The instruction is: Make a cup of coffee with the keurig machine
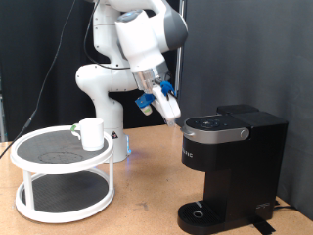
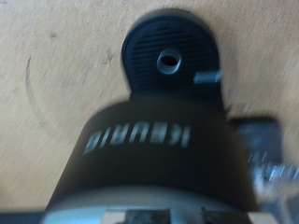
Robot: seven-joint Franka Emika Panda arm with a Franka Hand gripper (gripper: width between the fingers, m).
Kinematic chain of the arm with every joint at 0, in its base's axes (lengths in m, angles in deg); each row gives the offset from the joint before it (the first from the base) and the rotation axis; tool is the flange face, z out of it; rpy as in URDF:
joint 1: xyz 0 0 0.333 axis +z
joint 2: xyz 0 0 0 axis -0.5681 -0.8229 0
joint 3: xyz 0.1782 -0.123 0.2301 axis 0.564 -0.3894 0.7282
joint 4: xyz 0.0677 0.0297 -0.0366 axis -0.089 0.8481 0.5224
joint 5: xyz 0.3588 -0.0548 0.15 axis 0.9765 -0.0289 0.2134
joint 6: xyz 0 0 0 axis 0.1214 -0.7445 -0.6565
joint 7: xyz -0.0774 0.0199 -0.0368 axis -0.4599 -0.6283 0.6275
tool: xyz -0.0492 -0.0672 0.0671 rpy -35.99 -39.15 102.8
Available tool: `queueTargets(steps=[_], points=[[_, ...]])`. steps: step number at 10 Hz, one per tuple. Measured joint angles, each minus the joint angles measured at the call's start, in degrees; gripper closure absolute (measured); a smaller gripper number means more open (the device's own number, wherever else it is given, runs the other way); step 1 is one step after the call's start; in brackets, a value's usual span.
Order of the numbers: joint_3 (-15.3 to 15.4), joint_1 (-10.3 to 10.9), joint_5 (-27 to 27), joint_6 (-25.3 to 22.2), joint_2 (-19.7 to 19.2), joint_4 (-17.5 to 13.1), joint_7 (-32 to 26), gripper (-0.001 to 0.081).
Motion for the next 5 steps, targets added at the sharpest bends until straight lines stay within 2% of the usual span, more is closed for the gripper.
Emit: queueTargets(steps=[1,3,5], points=[[-0.2,0.1,4.5,0.2,1.0,0.4,-1.6,0.0806],[-0.2,0.0,3.1,0.0,1.0,0.6,-2.0,0.0806],[-1.8,0.0,5.9,-3.9,3.4,2.6,-6.6,0.0806]])
